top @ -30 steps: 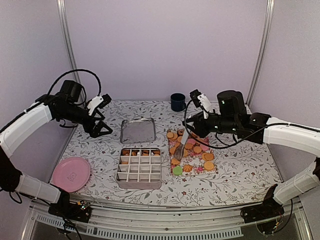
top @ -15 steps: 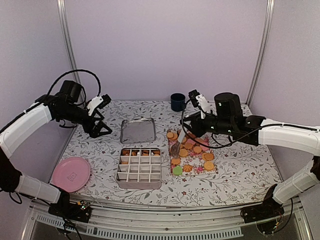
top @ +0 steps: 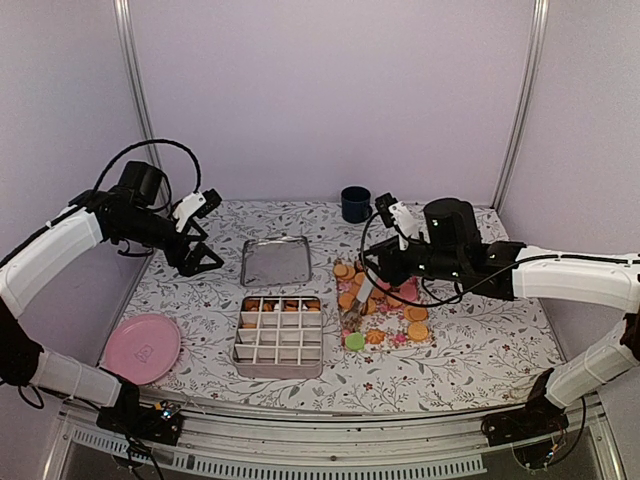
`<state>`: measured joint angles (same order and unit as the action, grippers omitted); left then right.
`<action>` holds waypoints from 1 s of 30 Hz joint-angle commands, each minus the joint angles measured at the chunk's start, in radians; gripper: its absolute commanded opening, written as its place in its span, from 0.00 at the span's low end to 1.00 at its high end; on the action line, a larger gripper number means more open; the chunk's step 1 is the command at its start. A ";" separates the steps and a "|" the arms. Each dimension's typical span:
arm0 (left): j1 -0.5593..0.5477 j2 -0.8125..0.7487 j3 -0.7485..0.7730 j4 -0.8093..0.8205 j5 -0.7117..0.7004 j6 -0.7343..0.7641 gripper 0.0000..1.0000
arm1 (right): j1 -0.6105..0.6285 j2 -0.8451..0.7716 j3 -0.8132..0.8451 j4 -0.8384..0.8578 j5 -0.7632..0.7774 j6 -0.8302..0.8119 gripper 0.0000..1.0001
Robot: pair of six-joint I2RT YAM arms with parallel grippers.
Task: Pack the cookies
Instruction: Pick up the fake cookies from the plate.
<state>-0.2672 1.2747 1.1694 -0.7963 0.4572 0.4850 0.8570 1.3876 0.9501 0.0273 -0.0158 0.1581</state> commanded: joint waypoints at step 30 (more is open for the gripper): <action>0.006 0.005 -0.025 0.040 0.076 -0.010 0.96 | 0.020 0.005 0.129 -0.058 0.047 -0.032 0.00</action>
<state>-0.2672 1.2747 1.1664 -0.7902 0.4667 0.4847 0.8703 1.4014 1.0382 -0.0536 0.0505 0.1337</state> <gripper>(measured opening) 0.960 0.198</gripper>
